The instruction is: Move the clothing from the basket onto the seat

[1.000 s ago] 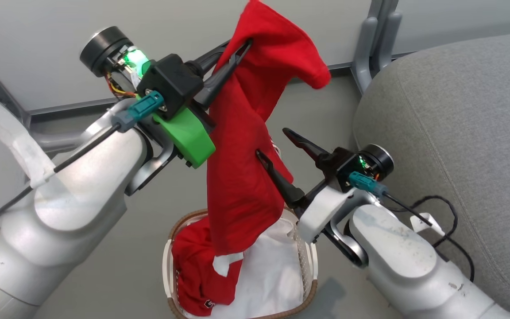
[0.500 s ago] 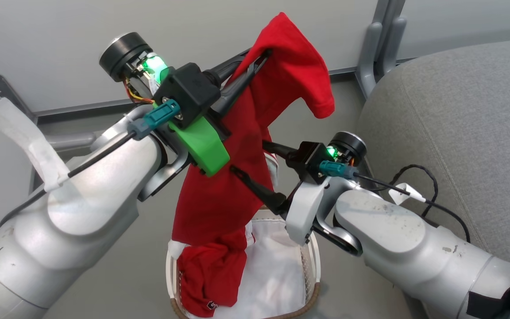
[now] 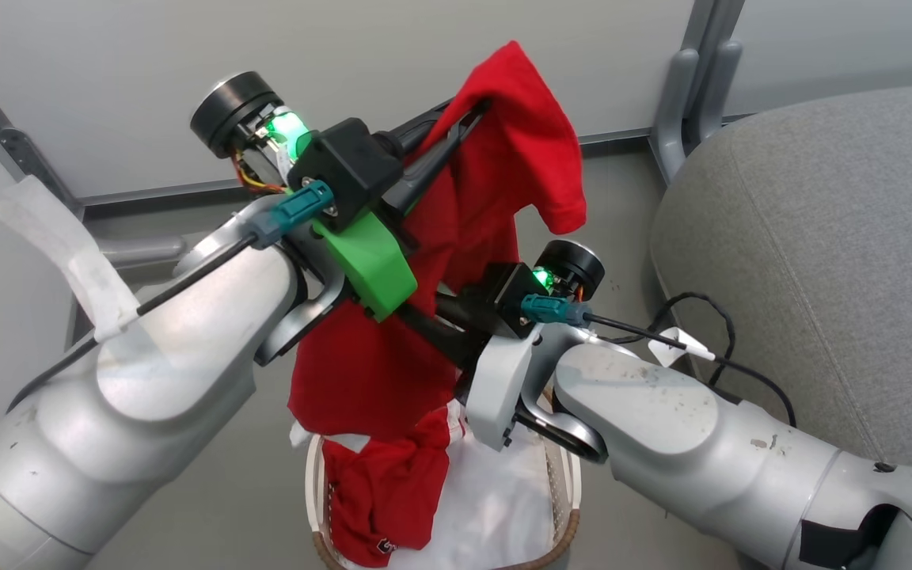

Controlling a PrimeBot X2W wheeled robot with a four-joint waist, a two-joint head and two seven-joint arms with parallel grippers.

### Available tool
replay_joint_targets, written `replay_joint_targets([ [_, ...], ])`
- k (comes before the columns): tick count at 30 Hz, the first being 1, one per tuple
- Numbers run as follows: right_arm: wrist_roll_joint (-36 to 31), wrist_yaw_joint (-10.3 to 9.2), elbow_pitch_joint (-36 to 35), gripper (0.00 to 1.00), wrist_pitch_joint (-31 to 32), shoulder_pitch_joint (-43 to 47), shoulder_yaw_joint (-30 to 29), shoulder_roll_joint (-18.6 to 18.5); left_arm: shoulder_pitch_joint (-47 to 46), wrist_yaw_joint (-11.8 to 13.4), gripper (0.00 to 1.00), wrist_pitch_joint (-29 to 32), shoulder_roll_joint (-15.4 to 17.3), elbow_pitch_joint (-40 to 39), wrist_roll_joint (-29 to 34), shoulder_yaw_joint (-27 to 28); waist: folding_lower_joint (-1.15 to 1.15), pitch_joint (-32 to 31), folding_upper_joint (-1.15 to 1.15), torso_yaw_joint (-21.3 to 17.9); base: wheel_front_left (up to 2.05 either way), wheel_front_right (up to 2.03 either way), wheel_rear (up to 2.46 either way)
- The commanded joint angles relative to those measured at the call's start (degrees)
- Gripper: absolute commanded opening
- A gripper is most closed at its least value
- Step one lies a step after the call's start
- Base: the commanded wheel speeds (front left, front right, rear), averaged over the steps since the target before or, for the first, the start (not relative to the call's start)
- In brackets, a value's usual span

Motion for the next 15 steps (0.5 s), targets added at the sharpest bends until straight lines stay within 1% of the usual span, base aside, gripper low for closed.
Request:
replay_joint_targets([
  [1, -1.13, -0.08, -0.55, 0.0, -0.28, 0.84, -1.04, -0.09, 1.12, 0.54, 0.0, 0.01, 0.81, 0.56, -0.8, 0.53, 0.0, 0.0, 0.0, -0.02, 0.0, 0.0, 0.0],
  [8, -6.46, -0.08, -3.96, 0.0, -0.28, 3.34, -6.67, -1.17, 4.12, 2.39, 0.01, -1.16, 2.45, 4.24, -3.46, 2.5, 0.0, 0.27, 0.0, -0.66, 0.0, 0.0, 0.0],
  [9, -7.22, -0.08, -4.38, 0.0, -0.28, 3.57, -7.39, -1.31, 4.61, 2.6, 0.25, -1.46, 2.58, 4.7, -4.0, 2.76, 0.0, 0.32, 0.0, -0.78, 0.0, 0.0, 0.0],
  [10, -7.92, -0.08, -4.88, 0.0, -0.28, 3.97, -8.43, -1.44, 5.38, 2.87, 0.52, -1.76, 2.61, 5.37, -4.92, 3.16, 0.0, 0.38, 0.0, -0.91, 0.0, 0.0, 0.0],
  [11, -8.47, -0.08, -5.26, 0.0, -0.28, 4.34, -9.18, -1.5, 6.01, 2.95, 1.0, -2.05, 2.62, 5.79, -5.51, 3.48, 0.0, 0.42, 0.0, -1.02, 0.0, 0.0, 0.0],
  [15, -11.07, -0.08, -6.44, 0.0, -0.28, 5.36, -12.49, -2.34, 8.34, 3.83, 1.0, -3.36, 3.01, 7.45, -7.23, 4.56, 0.0, 0.7, 0.0, -1.37, 0.0, 0.0, 0.0],
])
